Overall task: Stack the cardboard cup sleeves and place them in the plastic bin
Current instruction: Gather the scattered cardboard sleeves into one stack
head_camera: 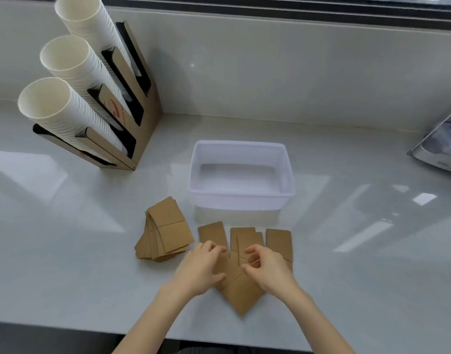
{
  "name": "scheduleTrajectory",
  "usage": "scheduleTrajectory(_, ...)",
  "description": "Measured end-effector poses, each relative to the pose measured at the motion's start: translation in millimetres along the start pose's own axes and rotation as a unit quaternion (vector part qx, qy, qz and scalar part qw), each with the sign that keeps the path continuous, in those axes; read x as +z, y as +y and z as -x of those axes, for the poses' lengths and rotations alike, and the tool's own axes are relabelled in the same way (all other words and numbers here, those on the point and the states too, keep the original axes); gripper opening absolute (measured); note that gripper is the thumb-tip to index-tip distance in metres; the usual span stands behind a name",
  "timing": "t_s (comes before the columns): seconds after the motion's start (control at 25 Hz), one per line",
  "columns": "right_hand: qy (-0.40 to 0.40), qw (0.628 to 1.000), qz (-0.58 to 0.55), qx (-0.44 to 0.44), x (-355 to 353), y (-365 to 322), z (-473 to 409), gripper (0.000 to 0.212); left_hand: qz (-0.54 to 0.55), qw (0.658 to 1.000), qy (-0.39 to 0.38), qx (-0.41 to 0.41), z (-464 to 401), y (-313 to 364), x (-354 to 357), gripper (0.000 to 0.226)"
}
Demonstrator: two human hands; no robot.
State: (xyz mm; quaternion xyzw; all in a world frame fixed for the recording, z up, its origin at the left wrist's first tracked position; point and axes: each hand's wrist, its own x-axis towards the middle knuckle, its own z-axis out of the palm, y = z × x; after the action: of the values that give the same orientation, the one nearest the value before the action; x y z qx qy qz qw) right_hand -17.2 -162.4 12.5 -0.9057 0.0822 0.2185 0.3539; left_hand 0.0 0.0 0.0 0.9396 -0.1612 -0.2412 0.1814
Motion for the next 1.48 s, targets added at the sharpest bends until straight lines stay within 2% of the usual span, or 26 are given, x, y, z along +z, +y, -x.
scheduleTrajectory(0.16,-0.018,0.999,0.034,0.018,7,1,-3,0.037,-0.035,0.999,0.004,-0.013,0,0,7,0.064)
scheduleTrajectory(0.48,-0.026,0.998,0.048,0.022,16,-2,-7,0.038,0.005,0.999,0.024,-0.026,1,1,9,0.068)
scheduleTrajectory(0.76,-0.015,0.999,0.045,0.018,16,0,-4,0.024,0.034,0.997,0.069,0.002,2,6,7,0.060)
scheduleTrajectory(0.88,-0.022,0.999,-0.014,0.019,9,3,-5,0.007,0.121,0.988,0.096,0.014,-2,6,5,0.059)
scheduleTrajectory(1.0,-0.022,0.996,-0.082,0.012,-2,4,-5,0.002,0.259,0.956,0.136,-0.012,-6,8,3,0.049)
scheduleTrajectory(1.12,-0.011,0.985,-0.169,0.022,-10,6,-4,0.006,0.435,0.887,0.134,-0.069,-6,10,-1,0.028)
scheduleTrajectory(1.2,-0.005,0.973,-0.227,0.032,-13,8,-4,0.010,0.506,0.852,0.108,-0.083,-5,11,-2,0.017)
scheduleTrajectory(1.32,0.000,0.963,-0.266,0.036,-14,10,-6,0.006,0.553,0.825,0.083,-0.087,-4,17,-2,0.017)
scheduleTrajectory(1.4,0.011,0.957,-0.286,0.037,-16,12,-8,0.012,0.563,0.816,0.086,-0.095,-3,19,-3,0.015)
scheduleTrajectory(1.48,0.061,0.958,-0.274,0.057,-18,17,-10,0.014,0.567,0.812,0.095,-0.100,-3,19,-6,0.014)
